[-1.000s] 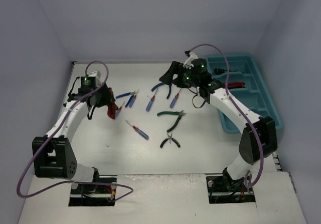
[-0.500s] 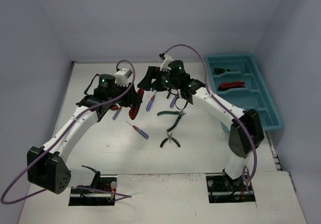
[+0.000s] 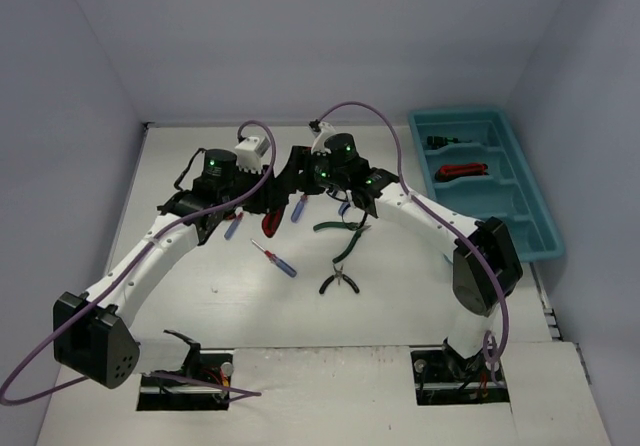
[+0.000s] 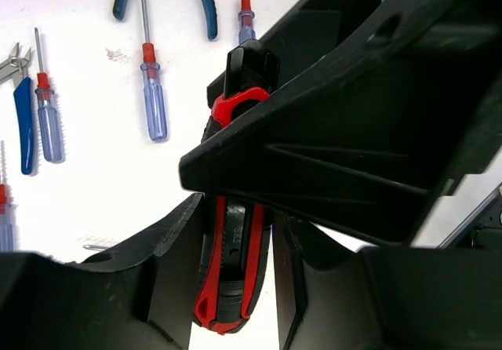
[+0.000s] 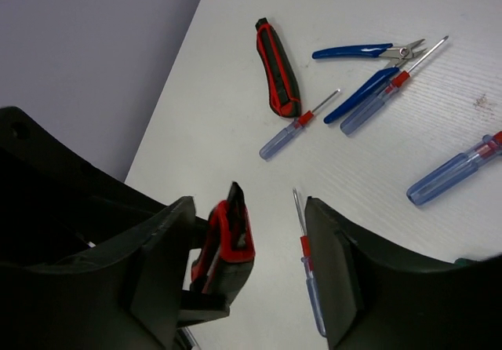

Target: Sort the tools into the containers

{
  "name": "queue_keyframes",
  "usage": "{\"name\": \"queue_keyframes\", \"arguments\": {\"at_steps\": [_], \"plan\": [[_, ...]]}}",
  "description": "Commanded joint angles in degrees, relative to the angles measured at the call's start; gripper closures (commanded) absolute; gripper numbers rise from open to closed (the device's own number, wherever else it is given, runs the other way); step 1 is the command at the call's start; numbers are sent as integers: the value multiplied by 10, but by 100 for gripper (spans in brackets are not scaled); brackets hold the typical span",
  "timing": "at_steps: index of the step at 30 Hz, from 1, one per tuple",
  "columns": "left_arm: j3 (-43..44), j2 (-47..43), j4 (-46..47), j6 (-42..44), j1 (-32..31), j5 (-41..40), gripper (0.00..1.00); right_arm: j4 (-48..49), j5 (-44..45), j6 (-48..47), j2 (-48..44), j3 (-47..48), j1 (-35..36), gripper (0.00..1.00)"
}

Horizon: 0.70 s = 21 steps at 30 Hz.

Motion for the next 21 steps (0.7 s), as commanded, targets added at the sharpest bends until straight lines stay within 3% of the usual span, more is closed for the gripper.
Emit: {"name": "queue_keyframes", "arguments": {"at_steps": [1, 5, 9, 10, 11, 16, 18, 21], "plan": [[43, -25, 73, -14, -2, -9, 87, 39, 5, 1, -37, -16, 8, 50], [42, -22, 78, -17, -2, -9, 87, 39, 11, -2, -44, -21, 8, 68], [44, -16, 73, -16, -4, -6, 86, 39, 26, -4, -48, -18, 2, 97], [45, -14, 70, -15, -4, -8, 84, 38, 27, -5, -48, -16, -1, 99], [45, -12, 67, -14, -4, -11, 80, 38, 27, -5, -48, -15, -6, 100], [43, -3, 41, -9, -3, -32, 37, 38, 28, -6, -57, -12, -60, 100], [42, 1, 32, -10, -3, -46, 27, 39, 29, -4, -65, -12, -101, 100], [36, 0, 15, -16, -2, -78, 20, 38, 28, -4, -76, -8, -201, 100]]}}
